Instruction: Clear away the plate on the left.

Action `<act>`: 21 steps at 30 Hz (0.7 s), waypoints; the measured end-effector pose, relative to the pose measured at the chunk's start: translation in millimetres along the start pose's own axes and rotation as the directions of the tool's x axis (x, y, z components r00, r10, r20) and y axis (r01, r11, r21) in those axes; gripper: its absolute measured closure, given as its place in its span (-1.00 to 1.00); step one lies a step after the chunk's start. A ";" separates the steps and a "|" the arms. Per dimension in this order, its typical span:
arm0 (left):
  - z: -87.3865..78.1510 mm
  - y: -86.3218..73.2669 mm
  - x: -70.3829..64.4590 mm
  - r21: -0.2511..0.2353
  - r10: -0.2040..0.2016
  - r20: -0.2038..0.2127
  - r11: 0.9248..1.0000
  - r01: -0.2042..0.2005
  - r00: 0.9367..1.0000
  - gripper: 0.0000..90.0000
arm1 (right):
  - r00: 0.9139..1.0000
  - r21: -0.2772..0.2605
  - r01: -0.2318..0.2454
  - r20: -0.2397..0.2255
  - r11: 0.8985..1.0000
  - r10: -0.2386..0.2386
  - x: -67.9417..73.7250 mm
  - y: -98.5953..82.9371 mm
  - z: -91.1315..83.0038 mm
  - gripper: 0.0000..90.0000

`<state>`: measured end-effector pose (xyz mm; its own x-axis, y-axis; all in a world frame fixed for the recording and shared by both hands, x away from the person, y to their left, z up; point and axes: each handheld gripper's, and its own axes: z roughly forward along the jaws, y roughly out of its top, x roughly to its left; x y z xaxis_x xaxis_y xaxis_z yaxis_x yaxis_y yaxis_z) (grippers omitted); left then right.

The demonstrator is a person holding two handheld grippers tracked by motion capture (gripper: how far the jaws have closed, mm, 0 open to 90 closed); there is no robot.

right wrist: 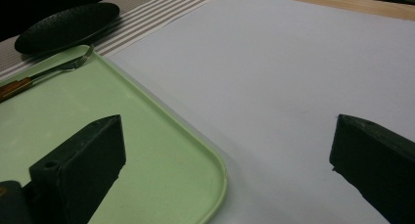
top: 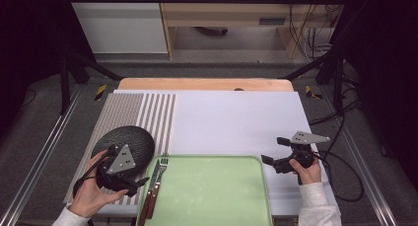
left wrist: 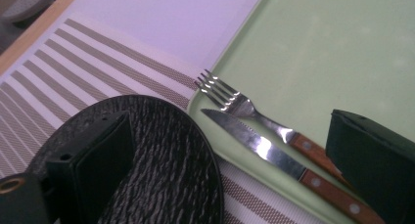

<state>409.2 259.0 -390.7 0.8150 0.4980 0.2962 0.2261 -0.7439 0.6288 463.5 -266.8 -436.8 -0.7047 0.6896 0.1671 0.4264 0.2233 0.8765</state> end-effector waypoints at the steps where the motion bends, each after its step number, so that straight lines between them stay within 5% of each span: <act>1: -1.0 -0.9 0.7 0.010 0.020 -0.013 1.000 -0.020 1.000 -0.92 | 1.000 0.002 0.000 0.001 1.000 0.000 -0.1 0.0 0.0 -0.99; 8: -3.6 -7.2 0.8 0.061 0.103 -0.056 0.993 -0.100 0.993 -0.94 | 1.000 0.004 -0.001 0.001 1.000 0.001 0.0 -0.2 0.0 -0.99; 18: -4.6 -17.1 2.1 0.101 0.158 -0.082 0.984 -0.150 0.984 -0.97 | 1.000 0.002 0.000 0.003 1.000 0.000 -0.5 -0.3 -0.2 -0.99; 21: -5.0 -20.5 1.6 0.121 0.190 -0.099 0.977 -0.178 0.977 -0.97 | 1.000 0.002 0.001 0.001 1.000 -0.001 -0.2 -0.4 -0.2 -0.99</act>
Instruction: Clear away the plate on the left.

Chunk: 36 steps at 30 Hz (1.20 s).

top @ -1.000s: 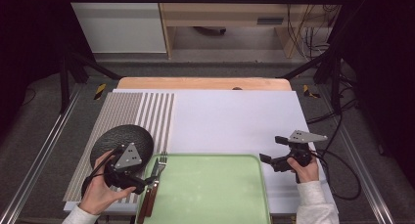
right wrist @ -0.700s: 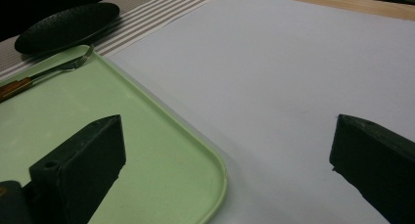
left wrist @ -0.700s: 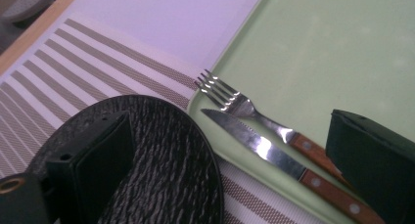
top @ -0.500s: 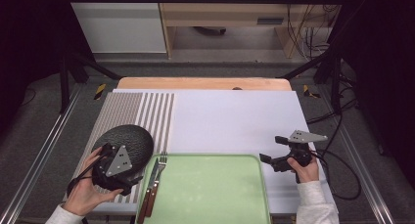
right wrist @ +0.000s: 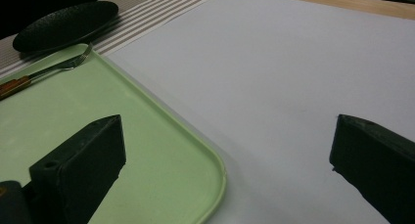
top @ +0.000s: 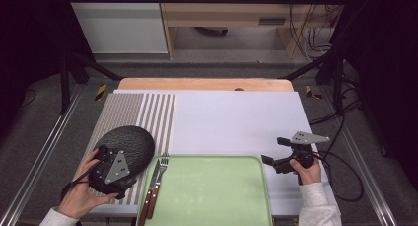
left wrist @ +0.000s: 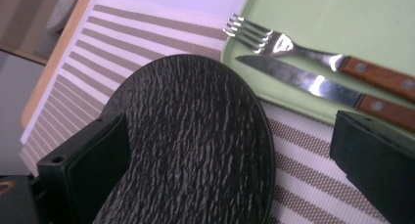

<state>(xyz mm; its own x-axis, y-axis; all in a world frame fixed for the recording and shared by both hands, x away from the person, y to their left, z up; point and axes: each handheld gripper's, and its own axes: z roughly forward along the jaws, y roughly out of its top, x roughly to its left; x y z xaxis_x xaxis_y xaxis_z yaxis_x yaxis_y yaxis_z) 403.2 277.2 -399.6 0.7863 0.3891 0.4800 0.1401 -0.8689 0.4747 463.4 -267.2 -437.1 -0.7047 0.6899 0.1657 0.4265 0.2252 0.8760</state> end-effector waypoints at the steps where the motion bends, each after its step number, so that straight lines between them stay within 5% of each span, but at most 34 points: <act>1: 0.0 -1.3 -0.6 0.004 0.008 -0.006 1.000 -0.008 1.000 -0.97 | 1.000 -0.001 0.000 0.001 1.000 0.000 -0.3 0.1 -0.3 -0.99; 10: 4.1 -11.8 -6.9 0.065 0.091 -0.050 0.994 -0.087 0.995 -0.97 | 1.000 0.004 0.000 0.002 1.000 0.000 -0.4 -0.7 0.1 -0.99; 21: 11.3 -23.5 -16.8 0.143 0.207 -0.099 0.971 -0.192 0.973 -0.98 | 1.000 -0.001 -0.003 0.003 1.000 0.003 -1.6 -1.2 -0.6 -0.99; 27: 14.6 -32.1 -20.5 0.177 0.221 -0.124 0.964 -0.198 0.967 -0.97 | 1.000 0.001 -0.005 0.003 1.000 0.005 -2.1 -1.5 -0.7 -0.99; 36: 22.6 -35.7 -27.4 0.212 0.267 -0.163 0.950 -0.231 0.950 -0.86 | 1.000 -0.001 -0.004 0.005 1.000 0.004 -1.7 -0.8 -1.5 -0.99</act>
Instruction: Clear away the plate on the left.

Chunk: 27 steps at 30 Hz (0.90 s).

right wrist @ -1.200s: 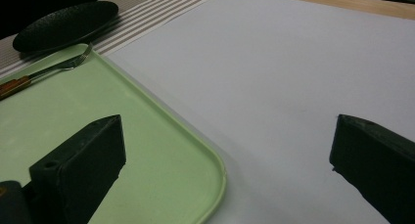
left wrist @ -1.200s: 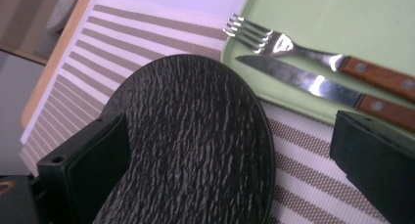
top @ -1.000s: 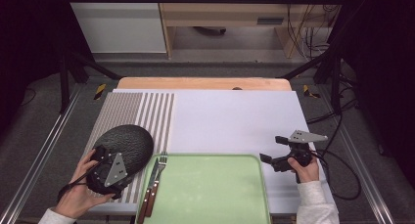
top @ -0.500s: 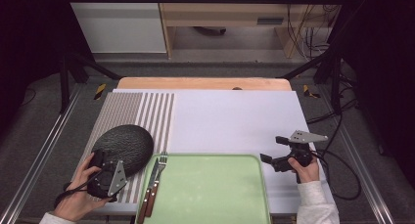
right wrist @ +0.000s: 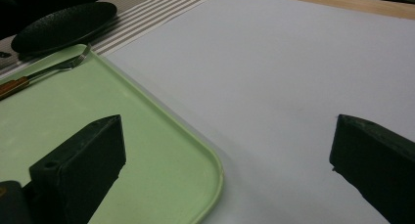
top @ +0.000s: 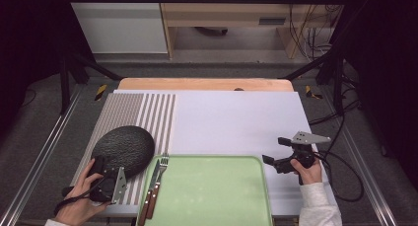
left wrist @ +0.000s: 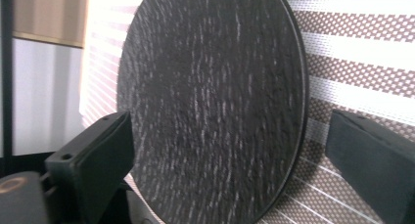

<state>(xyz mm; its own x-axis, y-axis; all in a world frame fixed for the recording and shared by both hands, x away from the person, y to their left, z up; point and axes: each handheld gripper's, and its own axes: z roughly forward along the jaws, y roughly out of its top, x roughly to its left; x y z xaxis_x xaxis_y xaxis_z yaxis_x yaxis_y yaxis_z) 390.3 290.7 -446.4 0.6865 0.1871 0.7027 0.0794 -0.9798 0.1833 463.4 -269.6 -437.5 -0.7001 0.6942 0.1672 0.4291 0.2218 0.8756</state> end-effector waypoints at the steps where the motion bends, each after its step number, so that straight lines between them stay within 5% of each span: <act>1: 0.9 -0.1 -0.8 0.004 0.005 -0.004 1.000 -0.005 1.000 -0.85 | 1.000 0.000 -0.001 0.000 1.000 0.001 0.0 0.1 -0.1 -0.99; 12: 7.2 -5.8 -7.8 0.038 0.039 -0.044 0.999 -0.037 0.998 -0.52 | 1.000 0.003 0.003 0.001 1.000 -0.003 0.3 0.1 0.5 -0.99; 21: 11.4 -7.4 -16.4 0.010 0.077 -0.073 0.997 -0.076 0.994 -0.19 | 1.000 0.002 0.003 0.002 1.000 -0.003 0.6 0.0 0.6 -0.99; 27: 14.8 -8.8 -23.4 -0.011 0.068 -0.080 0.998 -0.069 0.994 0.06 | 1.000 0.002 0.000 0.003 1.000 0.000 0.6 0.2 1.0 -0.99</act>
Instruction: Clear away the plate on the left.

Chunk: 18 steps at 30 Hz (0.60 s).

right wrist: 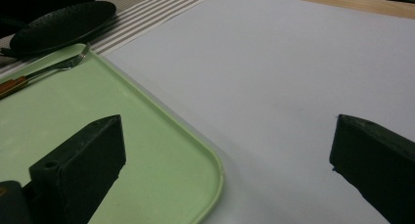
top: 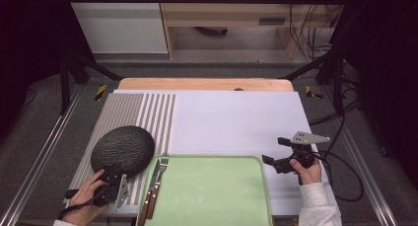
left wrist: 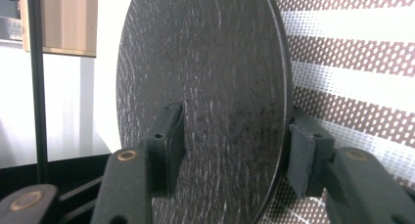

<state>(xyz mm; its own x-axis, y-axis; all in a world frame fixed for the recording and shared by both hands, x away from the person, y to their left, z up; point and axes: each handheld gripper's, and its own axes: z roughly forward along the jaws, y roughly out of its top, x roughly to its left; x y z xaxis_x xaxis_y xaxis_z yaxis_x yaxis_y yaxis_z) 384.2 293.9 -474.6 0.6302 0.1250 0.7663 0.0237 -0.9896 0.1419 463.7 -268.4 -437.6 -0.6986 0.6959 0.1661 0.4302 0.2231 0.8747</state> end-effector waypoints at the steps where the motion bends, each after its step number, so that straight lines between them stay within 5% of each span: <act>1: 0.3 -0.3 -1.1 0.001 0.001 0.000 1.000 -0.001 1.000 0.12 | 1.000 0.000 0.001 0.001 1.000 -0.001 0.0 0.1 0.2 -0.99; 11: 1.7 0.5 -8.5 -0.012 0.041 -0.023 0.999 -0.041 0.999 0.39 | 1.000 -0.001 0.001 -0.001 1.000 -0.001 0.1 0.0 0.2 -0.99; 18: 4.2 2.4 -11.5 -0.014 0.129 -0.044 0.991 -0.130 0.991 0.56 | 1.000 0.008 0.003 -0.003 1.000 -0.003 0.7 -0.3 1.7 -0.99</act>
<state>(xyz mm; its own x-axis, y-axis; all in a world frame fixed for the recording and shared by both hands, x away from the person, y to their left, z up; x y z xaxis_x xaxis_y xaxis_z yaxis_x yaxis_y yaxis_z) 380.3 289.8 -485.7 0.5934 -0.0005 0.8049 -0.0693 -0.9963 0.0505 464.0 -266.8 -438.6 -0.7016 0.6931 0.1653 0.4329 0.2304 0.8715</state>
